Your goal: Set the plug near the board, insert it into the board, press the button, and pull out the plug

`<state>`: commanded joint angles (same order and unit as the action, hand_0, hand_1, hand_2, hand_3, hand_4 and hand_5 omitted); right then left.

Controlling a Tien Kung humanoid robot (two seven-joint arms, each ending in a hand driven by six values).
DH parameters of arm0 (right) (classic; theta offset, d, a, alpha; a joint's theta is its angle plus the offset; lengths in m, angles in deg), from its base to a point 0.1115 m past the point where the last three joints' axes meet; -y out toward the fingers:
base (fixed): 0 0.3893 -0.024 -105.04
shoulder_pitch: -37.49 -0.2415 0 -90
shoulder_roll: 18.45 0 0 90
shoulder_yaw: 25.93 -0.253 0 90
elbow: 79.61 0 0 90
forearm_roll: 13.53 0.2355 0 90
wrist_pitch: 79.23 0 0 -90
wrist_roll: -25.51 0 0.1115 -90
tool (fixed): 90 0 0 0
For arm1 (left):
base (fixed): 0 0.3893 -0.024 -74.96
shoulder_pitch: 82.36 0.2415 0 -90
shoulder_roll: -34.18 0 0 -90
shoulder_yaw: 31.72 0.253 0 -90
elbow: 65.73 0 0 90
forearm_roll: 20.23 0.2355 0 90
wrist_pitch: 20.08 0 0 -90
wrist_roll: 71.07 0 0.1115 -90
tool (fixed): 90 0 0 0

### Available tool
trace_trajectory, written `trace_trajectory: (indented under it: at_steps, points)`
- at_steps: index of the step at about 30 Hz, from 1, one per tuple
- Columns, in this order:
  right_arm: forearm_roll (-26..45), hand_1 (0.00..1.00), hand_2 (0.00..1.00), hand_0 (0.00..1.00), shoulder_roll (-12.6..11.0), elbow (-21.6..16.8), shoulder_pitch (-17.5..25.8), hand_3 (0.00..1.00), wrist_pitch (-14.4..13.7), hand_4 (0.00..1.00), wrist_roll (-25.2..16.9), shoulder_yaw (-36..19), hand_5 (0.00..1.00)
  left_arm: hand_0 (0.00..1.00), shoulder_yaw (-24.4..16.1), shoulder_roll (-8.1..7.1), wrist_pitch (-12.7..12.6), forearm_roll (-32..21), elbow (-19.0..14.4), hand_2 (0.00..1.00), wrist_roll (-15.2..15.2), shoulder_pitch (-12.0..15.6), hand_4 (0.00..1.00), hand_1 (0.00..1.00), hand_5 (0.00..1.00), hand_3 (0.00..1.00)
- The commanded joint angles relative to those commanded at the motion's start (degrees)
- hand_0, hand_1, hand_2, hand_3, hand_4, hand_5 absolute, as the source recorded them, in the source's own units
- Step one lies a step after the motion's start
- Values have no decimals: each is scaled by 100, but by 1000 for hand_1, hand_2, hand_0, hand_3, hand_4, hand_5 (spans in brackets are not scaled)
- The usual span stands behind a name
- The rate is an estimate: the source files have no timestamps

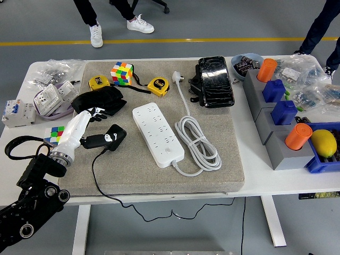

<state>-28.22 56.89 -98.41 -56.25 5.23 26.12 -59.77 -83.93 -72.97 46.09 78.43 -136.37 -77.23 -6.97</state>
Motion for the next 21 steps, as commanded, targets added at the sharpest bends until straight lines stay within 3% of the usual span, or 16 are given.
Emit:
trace_trajectory:
  at_steps: [15, 16, 21]
  points:
    - [-15, 647, 628, 570, 4, -10, -7, 553, 1, 962, 0, -17, 537, 718, 364, 96, -143, 220, 368, 712, -430, -235, 998, 698, 498, 748]
    - [-18, 647, 629, 570, 3, -10, -8, 553, 0, 963, 1, -20, 536, 660, 388, 105, -146, 226, 387, 684, -447, -254, 998, 638, 495, 739]
    - [-15, 647, 629, 570, 0, -10, -8, 553, -1, 963, 0, -15, 536, 660, 487, 150, -169, 247, 464, 684, -493, -328, 998, 638, 495, 739]
